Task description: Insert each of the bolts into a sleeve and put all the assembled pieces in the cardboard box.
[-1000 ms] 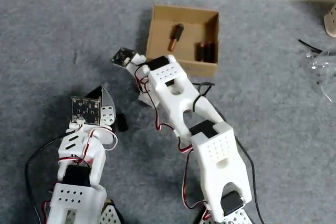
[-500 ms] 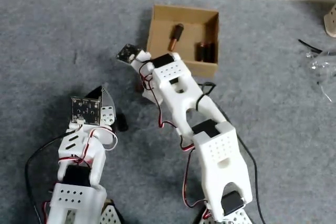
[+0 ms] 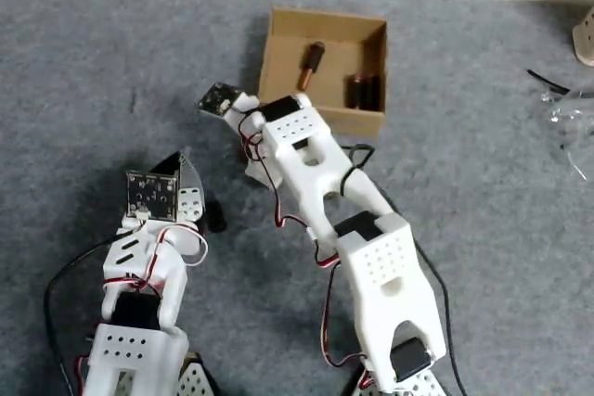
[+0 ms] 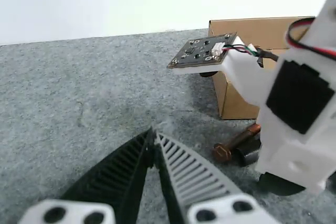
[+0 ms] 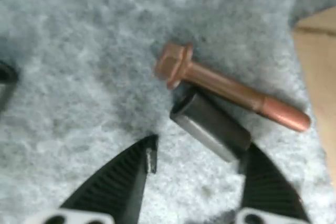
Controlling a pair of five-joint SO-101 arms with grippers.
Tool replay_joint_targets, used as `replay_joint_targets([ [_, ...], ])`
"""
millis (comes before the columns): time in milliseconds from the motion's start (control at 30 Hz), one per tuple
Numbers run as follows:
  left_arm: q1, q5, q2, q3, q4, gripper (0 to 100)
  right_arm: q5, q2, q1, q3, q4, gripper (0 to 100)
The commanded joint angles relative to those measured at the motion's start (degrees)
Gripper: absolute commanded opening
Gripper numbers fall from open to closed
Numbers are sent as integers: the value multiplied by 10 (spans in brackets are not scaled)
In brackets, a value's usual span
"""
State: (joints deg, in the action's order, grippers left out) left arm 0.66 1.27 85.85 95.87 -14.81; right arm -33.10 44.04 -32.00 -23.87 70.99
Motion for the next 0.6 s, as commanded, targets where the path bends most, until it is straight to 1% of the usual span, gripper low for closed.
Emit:
replay_joint_targets([
  [0, 6, -4, 0, -12, 11, 7, 5, -2, 29, -10, -3, 279],
  [167, 6, -4, 0, -12, 11, 7, 5, -1, 29, -44, -3, 279],
  [567, 5, -4, 0, -12, 12, 7, 9, 1, 26, -43, -7, 279],
])
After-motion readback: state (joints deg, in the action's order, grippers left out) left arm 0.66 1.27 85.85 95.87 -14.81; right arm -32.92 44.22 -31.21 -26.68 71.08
